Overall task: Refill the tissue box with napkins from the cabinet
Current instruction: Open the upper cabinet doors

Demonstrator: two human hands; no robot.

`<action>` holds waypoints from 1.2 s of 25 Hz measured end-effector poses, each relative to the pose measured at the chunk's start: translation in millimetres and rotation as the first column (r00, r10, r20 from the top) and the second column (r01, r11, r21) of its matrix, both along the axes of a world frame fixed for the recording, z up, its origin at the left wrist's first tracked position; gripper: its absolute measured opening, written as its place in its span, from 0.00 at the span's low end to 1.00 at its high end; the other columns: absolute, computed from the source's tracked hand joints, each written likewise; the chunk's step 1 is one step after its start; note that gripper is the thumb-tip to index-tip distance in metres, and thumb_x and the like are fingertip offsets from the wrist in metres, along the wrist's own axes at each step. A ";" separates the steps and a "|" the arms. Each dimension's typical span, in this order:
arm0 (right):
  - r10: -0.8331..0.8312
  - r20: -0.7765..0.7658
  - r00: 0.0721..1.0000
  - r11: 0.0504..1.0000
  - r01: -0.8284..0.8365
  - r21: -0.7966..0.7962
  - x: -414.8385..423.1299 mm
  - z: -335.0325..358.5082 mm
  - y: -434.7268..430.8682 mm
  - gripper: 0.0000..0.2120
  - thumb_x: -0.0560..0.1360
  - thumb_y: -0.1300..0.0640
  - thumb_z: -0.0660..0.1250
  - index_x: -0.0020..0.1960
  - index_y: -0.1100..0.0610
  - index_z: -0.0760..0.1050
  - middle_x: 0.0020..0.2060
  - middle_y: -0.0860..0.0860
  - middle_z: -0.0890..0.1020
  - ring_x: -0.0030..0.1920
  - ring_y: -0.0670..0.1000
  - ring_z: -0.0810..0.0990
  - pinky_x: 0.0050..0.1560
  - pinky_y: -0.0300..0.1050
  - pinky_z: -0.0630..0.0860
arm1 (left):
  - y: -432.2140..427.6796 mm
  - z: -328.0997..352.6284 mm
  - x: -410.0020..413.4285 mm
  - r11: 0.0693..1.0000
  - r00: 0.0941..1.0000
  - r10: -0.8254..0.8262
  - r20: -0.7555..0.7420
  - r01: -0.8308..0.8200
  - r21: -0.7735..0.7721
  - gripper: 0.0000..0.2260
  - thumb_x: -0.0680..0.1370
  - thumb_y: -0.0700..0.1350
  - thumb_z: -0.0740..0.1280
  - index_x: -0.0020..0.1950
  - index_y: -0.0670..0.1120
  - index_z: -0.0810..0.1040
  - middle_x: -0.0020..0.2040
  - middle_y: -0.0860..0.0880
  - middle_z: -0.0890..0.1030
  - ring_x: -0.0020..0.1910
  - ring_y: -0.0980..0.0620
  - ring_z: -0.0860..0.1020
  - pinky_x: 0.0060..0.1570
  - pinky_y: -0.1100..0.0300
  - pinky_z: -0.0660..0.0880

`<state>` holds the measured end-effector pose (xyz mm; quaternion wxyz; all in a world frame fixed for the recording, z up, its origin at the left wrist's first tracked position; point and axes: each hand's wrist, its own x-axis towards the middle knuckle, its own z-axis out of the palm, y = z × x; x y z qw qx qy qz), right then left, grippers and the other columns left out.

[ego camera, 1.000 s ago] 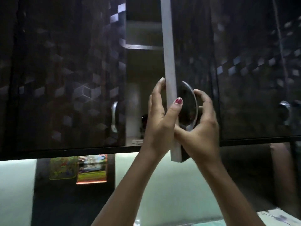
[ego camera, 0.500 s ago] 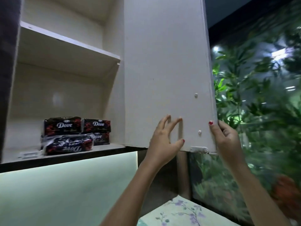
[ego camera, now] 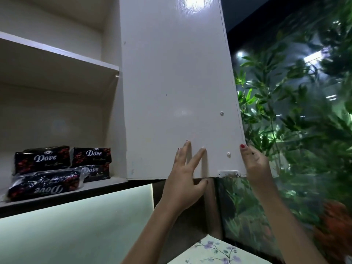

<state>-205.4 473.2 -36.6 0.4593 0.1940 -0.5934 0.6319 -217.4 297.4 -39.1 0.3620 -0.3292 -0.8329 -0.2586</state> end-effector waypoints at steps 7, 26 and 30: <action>0.138 0.026 0.990 0.989 -0.137 -0.051 13.4 -5.8 -3.8 0.28 0.56 0.32 0.70 0.47 0.49 0.78 0.41 0.42 0.86 0.43 0.42 0.83 0.42 0.32 0.79 | -9.1 -13.9 -4.2 0.997 0.998 -0.059 -0.032 0.061 0.051 0.31 0.73 0.45 0.64 0.71 0.62 0.57 0.77 0.60 0.47 0.76 0.58 0.44 0.73 0.53 0.57; 0.485 0.047 0.873 0.841 -0.480 0.251 50.3 13.7 -359.1 0.14 0.70 0.58 0.67 0.53 0.46 0.72 0.56 0.50 0.77 0.56 0.50 0.76 0.57 0.49 0.75 | -323.2 19.0 142.0 0.817 0.783 0.575 -0.238 -0.535 0.214 0.30 0.68 0.52 0.62 0.71 0.58 0.60 0.75 0.53 0.59 0.75 0.51 0.54 0.73 0.43 0.57; 0.514 0.244 0.822 0.770 -0.568 0.292 32.3 33.2 -468.4 0.28 0.72 0.51 0.66 0.69 0.56 0.61 0.64 0.55 0.70 0.64 0.53 0.70 0.63 0.51 0.70 | -398.2 9.9 189.3 0.705 0.690 0.709 -0.142 -0.701 0.110 0.31 0.70 0.50 0.62 0.72 0.59 0.57 0.76 0.55 0.56 0.76 0.52 0.50 0.74 0.40 0.53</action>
